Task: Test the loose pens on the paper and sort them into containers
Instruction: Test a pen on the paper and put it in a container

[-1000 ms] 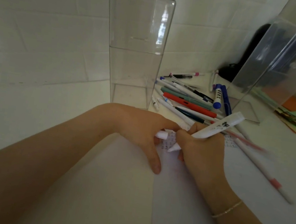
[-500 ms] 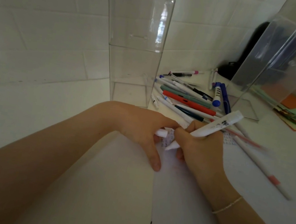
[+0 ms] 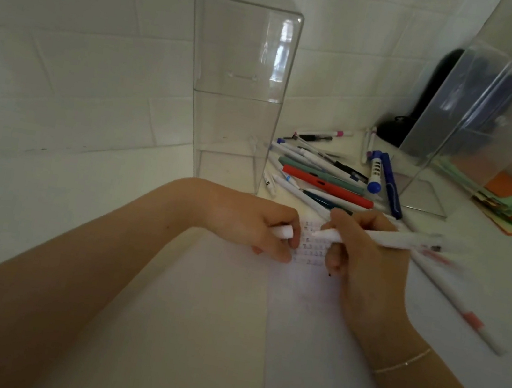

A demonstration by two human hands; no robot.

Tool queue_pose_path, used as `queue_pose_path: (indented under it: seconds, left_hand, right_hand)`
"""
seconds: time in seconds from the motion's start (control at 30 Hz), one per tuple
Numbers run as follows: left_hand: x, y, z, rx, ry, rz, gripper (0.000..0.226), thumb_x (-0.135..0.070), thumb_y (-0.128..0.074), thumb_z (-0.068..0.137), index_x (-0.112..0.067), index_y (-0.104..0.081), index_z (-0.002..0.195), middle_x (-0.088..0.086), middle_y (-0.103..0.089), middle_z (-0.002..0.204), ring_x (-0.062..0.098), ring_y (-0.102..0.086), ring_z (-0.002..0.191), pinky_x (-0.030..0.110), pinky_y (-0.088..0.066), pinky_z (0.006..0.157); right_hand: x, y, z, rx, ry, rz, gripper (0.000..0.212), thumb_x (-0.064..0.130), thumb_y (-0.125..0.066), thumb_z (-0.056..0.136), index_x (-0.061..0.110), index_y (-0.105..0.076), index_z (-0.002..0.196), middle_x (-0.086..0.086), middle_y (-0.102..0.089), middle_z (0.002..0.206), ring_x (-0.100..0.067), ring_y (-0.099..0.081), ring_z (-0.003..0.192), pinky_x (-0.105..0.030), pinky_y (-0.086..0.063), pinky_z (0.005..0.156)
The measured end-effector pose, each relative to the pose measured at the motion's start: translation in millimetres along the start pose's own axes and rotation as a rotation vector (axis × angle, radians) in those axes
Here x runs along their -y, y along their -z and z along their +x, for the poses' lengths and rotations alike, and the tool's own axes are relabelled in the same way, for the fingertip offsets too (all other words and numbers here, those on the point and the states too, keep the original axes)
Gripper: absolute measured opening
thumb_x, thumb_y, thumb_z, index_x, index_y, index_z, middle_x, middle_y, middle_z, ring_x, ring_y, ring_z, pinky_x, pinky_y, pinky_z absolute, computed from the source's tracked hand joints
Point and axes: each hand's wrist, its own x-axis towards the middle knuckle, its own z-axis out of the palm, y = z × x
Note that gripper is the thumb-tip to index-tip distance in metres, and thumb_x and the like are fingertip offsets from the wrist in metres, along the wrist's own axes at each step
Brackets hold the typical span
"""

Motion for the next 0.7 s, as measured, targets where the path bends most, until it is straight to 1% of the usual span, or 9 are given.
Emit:
queue_pose_path:
  seconds: [0.07,0.2,0.3,0.4,0.47,0.53,0.6,0.63,0.7]
  left_hand:
    - [-1,-1,1,0.016,0.006,-0.043,0.007,-0.024,-0.057,0.091,-0.025,-0.051,0.095,0.01,-0.055,0.098,0.013,-0.051,0.08,0.027,-0.043,0.077]
    - [-4,-1,2,0.023,0.011,-0.056,0.008,-0.021,-0.051,0.094,-0.021,-0.047,0.087,0.004,-0.05,0.085,0.013,-0.046,0.074,0.026,-0.038,0.075]
    - [-5,-1,2,0.024,-0.003,-0.071,0.005,-0.021,-0.05,0.095,-0.017,-0.049,0.094,0.003,-0.049,0.083,0.014,-0.045,0.074,0.026,-0.038,0.073]
    - [-8,-3,1,0.032,-0.061,-0.098,0.016,-0.024,-0.048,0.096,-0.015,-0.052,0.109,0.002,-0.051,0.089,0.014,-0.047,0.077,0.023,-0.041,0.071]
    - [-12,-6,1,0.037,-0.15,-0.121,0.013,-0.025,-0.048,0.096,-0.018,-0.056,0.104,0.007,-0.056,0.096,0.013,-0.046,0.079,0.024,-0.041,0.07]
    - [-17,-10,2,-0.021,-0.183,-0.154,0.017,-0.027,-0.049,0.09,-0.015,-0.058,0.098,0.017,-0.057,0.1,0.013,-0.046,0.077,0.029,-0.041,0.072]
    - [-18,-12,3,-0.124,-0.17,-0.165,0.028,-0.029,-0.047,0.08,-0.009,-0.06,0.095,0.019,-0.058,0.097,0.015,-0.047,0.078,0.036,-0.041,0.076]
    - [-18,-12,4,-0.174,-0.166,-0.163,0.031,-0.031,-0.046,0.079,-0.008,-0.062,0.092,0.017,-0.059,0.093,0.015,-0.048,0.077,0.038,-0.042,0.077]
    - [-21,-16,5,-0.291,-0.138,-0.219,0.033,-0.032,-0.043,0.085,-0.007,-0.064,0.081,0.005,-0.057,0.071,0.011,-0.047,0.068,0.034,-0.04,0.07]
  right_hand:
    - [2,1,0,0.031,-0.007,0.111,0.018,0.008,-0.065,0.082,0.008,-0.055,0.068,-0.004,-0.061,0.054,-0.013,-0.052,0.04,-0.024,-0.045,0.043]
    - [-1,1,-1,0.081,-0.003,0.095,0.016,0.012,-0.069,0.079,0.008,-0.057,0.069,-0.004,-0.062,0.055,-0.016,-0.055,0.045,-0.029,-0.048,0.049]
    - [-2,1,-1,0.096,0.028,0.018,0.017,0.014,-0.07,0.08,0.011,-0.059,0.067,-0.008,-0.061,0.053,-0.017,-0.052,0.04,-0.03,-0.044,0.046]
    - [-2,0,-1,0.152,0.066,-0.073,0.017,0.015,-0.071,0.078,0.014,-0.059,0.067,-0.005,-0.059,0.049,-0.015,-0.052,0.038,-0.027,-0.045,0.043]
    - [0,-1,-3,0.204,0.063,-0.025,0.016,0.014,-0.071,0.076,0.015,-0.063,0.062,-0.006,-0.061,0.051,-0.016,-0.055,0.041,-0.026,-0.049,0.046]
    - [2,0,-4,0.22,-0.005,0.138,0.022,0.028,-0.068,0.076,0.015,-0.068,0.059,-0.01,-0.062,0.054,-0.02,-0.058,0.047,-0.029,-0.051,0.05]
    - [3,2,-3,0.214,-0.11,0.337,0.038,0.04,-0.058,0.076,0.008,-0.069,0.06,-0.014,-0.062,0.055,-0.024,-0.056,0.048,-0.03,-0.051,0.052]
    - [1,2,-1,0.204,-0.123,0.358,0.041,0.04,-0.054,0.079,0.006,-0.069,0.062,-0.014,-0.061,0.055,-0.023,-0.055,0.047,-0.03,-0.05,0.052]
    - [-1,0,0,0.149,-0.082,0.237,0.033,0.033,-0.054,0.086,0.009,-0.063,0.066,-0.008,-0.056,0.051,-0.017,-0.047,0.043,-0.029,-0.043,0.048]
